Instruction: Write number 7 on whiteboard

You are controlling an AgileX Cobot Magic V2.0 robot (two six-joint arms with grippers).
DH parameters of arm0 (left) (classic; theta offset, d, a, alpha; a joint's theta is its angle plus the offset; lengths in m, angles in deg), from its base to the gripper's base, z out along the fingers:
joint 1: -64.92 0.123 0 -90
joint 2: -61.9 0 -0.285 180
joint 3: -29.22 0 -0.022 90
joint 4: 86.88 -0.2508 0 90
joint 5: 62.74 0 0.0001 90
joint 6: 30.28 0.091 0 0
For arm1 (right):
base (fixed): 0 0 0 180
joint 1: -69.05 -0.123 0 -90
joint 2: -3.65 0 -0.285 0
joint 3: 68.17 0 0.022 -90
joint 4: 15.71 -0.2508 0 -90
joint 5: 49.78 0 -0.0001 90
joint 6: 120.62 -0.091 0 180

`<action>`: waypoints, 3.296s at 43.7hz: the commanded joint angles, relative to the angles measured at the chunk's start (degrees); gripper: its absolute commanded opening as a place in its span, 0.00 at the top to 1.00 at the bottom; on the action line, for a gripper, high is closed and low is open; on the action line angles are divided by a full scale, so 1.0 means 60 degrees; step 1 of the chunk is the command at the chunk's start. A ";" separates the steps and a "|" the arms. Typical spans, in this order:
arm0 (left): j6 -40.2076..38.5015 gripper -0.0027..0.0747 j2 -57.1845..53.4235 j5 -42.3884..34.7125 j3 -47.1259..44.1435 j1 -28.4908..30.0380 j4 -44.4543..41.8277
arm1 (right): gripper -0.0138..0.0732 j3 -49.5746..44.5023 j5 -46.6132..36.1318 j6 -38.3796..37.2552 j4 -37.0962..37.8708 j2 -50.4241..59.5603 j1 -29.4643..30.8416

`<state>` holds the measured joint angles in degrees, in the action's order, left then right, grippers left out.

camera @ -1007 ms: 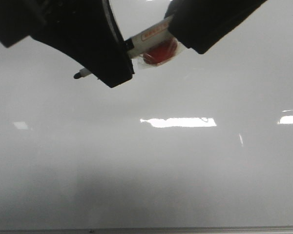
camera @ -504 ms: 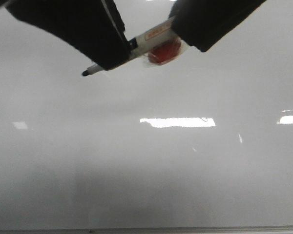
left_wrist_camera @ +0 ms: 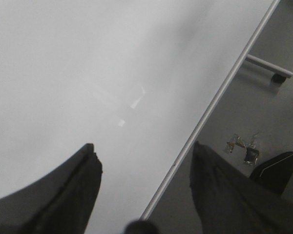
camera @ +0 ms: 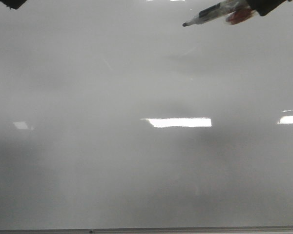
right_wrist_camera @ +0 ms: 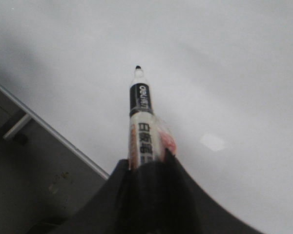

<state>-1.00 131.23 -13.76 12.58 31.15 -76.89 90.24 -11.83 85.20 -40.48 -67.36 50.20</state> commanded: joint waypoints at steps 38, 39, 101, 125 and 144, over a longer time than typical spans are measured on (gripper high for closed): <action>-0.0093 0.44 -0.0204 -0.0743 0.0246 -0.0004 0.0245 | 0.91 0.1711 -0.1218 -0.0092 -0.0293 -0.2555 0.1373; -0.0093 0.44 -0.0204 -0.0743 0.0246 -0.0004 0.0245 | 0.91 0.1711 -0.1106 -0.0092 -0.0293 -0.2511 0.1480; 0.3069 0.44 0.2731 -0.0374 0.1636 -0.2724 0.2976 | 0.91 0.0661 0.3892 0.5646 -0.1922 0.0425 -0.0665; 0.3502 0.73 0.3079 -0.0719 0.1636 -0.2724 0.3432 | 0.91 0.0661 0.3842 0.5646 -0.1999 0.0425 -0.0665; 0.2860 0.91 0.2915 -0.0536 0.1636 -0.2473 0.2841 | 0.21 0.0788 0.4089 0.4717 -0.1432 0.0662 -0.0424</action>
<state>19.42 151.27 -15.25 20.33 15.57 -59.46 92.83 13.14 117.05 -49.08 -65.50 46.43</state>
